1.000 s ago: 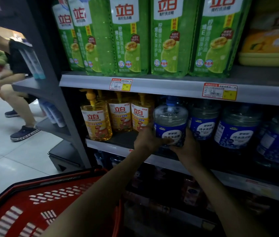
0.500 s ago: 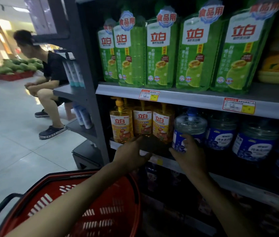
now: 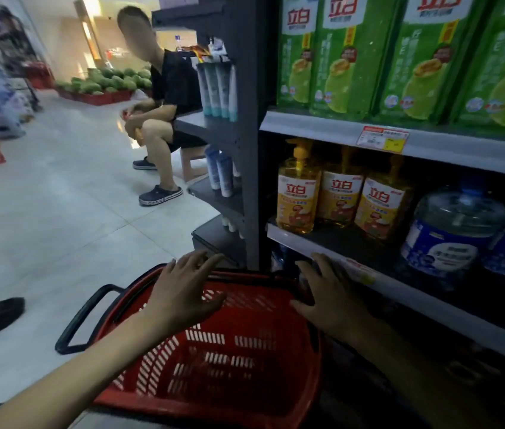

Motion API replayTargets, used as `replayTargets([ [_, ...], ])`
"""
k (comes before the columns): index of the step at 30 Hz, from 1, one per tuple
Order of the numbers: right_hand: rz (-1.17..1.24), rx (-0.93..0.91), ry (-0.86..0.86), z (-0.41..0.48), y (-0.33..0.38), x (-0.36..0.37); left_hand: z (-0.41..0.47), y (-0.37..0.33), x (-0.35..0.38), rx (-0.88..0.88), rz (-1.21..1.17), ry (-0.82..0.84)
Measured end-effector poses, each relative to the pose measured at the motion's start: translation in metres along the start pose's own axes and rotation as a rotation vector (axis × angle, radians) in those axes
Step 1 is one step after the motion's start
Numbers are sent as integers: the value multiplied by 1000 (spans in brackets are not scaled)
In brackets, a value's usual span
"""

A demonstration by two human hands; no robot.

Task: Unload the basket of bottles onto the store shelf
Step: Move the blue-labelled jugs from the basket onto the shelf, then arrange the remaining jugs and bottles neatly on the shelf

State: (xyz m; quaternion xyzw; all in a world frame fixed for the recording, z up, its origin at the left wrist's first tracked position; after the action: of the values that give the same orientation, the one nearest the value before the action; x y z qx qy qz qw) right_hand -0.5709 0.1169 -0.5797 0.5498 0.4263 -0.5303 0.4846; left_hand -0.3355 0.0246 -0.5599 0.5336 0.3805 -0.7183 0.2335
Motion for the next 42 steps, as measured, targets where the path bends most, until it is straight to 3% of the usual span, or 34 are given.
replayTargets([
  [8,-186,-109,185,9,35,73,-46,114,51,-225,66,66],
  [15,-283,-61,298,-3,20,151,-102,186,94,-429,184,147],
  [26,-218,26,131,-12,65,150,-99,244,90,-408,316,219],
  [32,-161,95,47,-13,95,151,-137,210,104,-755,53,157],
  [35,-148,86,9,-9,109,151,-144,194,110,-746,15,157],
  [42,-133,1,55,7,152,156,-132,241,63,-650,-15,-124],
])
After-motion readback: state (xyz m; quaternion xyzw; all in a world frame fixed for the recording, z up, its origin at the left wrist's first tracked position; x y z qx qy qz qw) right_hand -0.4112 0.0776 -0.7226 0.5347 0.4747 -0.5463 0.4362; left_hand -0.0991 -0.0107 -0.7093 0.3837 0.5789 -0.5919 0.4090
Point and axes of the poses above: each hand's wrist, its own z-axis towards the middle knuckle, its own x-axis out of the palm, y = z × x, the point moved 10 cm from there along z, towards the middle knuckle, and after that the axes turned 14 degrees about -z, right-handed, at the moved point
